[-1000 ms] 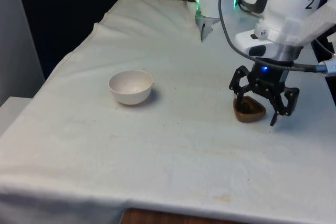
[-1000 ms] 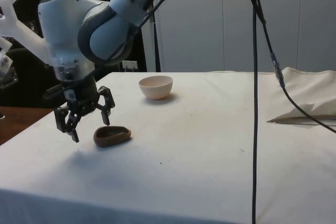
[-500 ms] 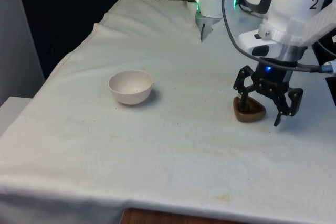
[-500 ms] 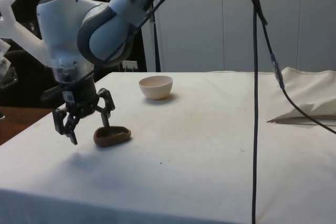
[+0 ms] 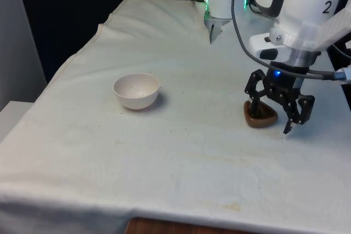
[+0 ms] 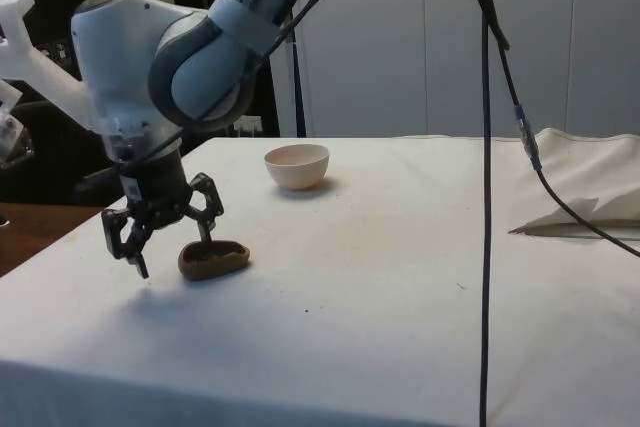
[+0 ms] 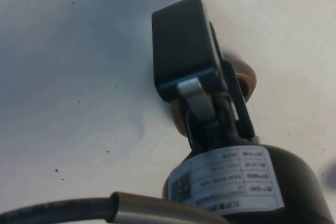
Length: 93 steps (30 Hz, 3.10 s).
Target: Pour the coffee beans from the cup into the bowl.
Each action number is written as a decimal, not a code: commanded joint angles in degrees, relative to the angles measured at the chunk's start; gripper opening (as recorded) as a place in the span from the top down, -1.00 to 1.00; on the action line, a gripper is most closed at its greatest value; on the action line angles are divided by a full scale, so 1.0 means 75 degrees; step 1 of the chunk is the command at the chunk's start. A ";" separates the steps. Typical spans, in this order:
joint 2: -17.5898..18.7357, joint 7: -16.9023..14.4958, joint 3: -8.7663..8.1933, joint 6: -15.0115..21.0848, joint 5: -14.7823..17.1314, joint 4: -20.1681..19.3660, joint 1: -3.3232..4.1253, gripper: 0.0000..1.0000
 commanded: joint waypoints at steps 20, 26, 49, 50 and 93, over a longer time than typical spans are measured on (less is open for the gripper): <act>0.0000 0.0481 0.0008 -0.0092 0.0015 0.0038 0.0076 -1.00; 0.0008 0.0756 0.0008 -0.0122 0.0023 0.0053 0.0107 -1.00; 0.0206 0.1482 -0.0023 -0.0535 0.0000 0.0512 0.0160 -1.00; 0.0252 0.1482 -0.0023 -0.0680 -0.0008 0.0642 0.0168 -1.00; 0.0596 0.1772 0.0084 -0.1077 -0.0008 0.1207 0.0176 -1.00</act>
